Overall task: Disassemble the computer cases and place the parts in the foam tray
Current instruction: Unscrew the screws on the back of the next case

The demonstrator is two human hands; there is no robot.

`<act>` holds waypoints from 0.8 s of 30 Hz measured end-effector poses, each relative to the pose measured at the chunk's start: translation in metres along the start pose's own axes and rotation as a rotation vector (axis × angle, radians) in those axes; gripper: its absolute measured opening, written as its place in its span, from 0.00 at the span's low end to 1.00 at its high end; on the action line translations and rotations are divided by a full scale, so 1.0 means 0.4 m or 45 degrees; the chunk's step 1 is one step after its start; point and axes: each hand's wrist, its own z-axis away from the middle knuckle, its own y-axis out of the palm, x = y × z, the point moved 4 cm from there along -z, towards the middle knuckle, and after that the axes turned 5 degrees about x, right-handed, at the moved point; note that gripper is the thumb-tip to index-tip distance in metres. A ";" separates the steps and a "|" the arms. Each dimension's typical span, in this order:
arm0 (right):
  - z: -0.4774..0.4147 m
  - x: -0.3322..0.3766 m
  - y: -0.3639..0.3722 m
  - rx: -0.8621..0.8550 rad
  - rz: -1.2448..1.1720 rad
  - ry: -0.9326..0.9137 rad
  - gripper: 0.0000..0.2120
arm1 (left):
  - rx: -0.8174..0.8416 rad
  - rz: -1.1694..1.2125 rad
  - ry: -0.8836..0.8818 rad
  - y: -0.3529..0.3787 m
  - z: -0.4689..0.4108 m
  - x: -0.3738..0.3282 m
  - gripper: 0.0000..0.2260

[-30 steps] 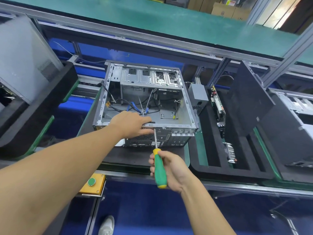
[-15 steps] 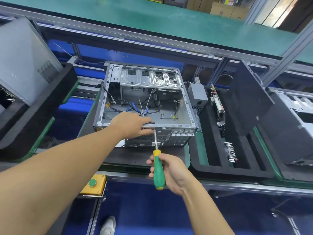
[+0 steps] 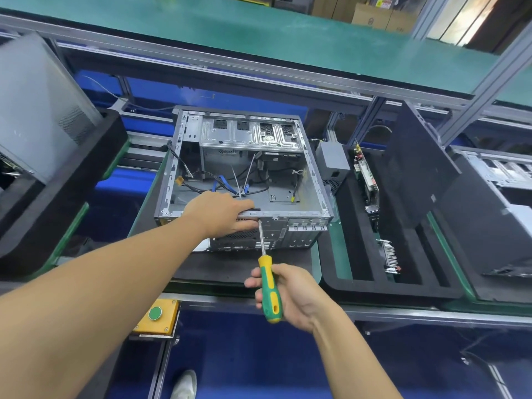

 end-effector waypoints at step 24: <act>-0.021 -0.009 0.007 -0.243 0.062 -0.162 0.10 | 0.046 0.005 -0.025 -0.007 0.001 -0.001 0.39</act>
